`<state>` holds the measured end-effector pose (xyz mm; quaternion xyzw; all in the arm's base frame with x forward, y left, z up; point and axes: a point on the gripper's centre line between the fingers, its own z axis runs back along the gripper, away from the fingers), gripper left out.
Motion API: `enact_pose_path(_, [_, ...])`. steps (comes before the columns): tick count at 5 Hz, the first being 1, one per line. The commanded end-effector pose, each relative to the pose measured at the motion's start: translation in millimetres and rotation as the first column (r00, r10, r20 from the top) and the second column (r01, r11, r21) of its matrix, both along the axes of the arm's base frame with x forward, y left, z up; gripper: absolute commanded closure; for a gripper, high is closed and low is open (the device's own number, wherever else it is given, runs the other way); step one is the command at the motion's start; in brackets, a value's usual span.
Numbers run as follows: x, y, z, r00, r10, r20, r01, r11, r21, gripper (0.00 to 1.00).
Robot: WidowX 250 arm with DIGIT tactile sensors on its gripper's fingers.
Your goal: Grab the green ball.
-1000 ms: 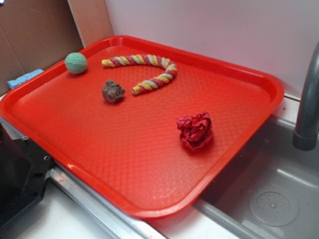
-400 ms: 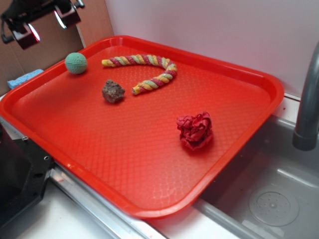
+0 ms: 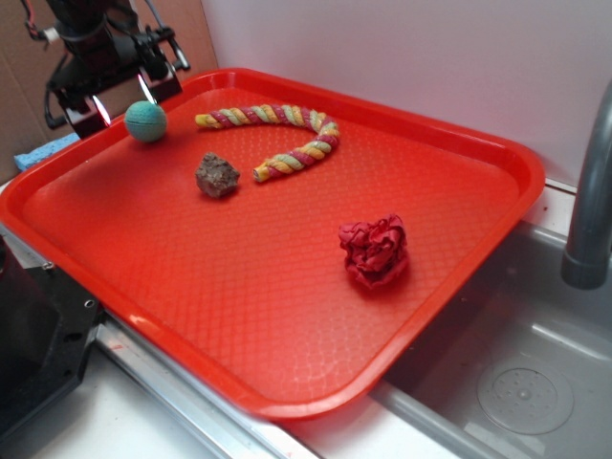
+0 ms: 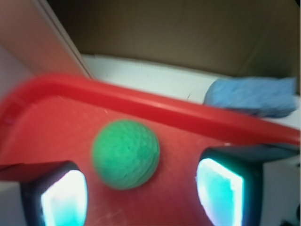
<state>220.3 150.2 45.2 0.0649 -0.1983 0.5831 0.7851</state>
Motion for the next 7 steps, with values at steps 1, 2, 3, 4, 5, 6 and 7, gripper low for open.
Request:
enact_pose_path(1, [16,23,-14,1.000,-0.002,0.027,0.001,0.999,0.032,0.00])
enact_pose_path(2, [18,25,-20,1.000,-0.001,0.031,0.000,1.000,0.025,0.10])
enact_pose_path(3, [15,24,-18,1.000,0.004,0.031,-0.005,1.000,0.023,1.00])
enact_pose_path(4, [7,23,4,1.000,0.011,0.029,-0.011,0.999,0.033,1.00])
enact_pose_path(5, [3,12,34,0.997,-0.069,0.023,0.068,0.997,0.037,1.00])
enact_pose_path(6, [-1,-11,67,0.976,-0.215,-0.029,0.214,0.976,-0.029,1.00])
enact_pose_path(7, [-13,-47,103,0.897,-0.439,-0.038,0.433,0.894,-0.115,1.00])
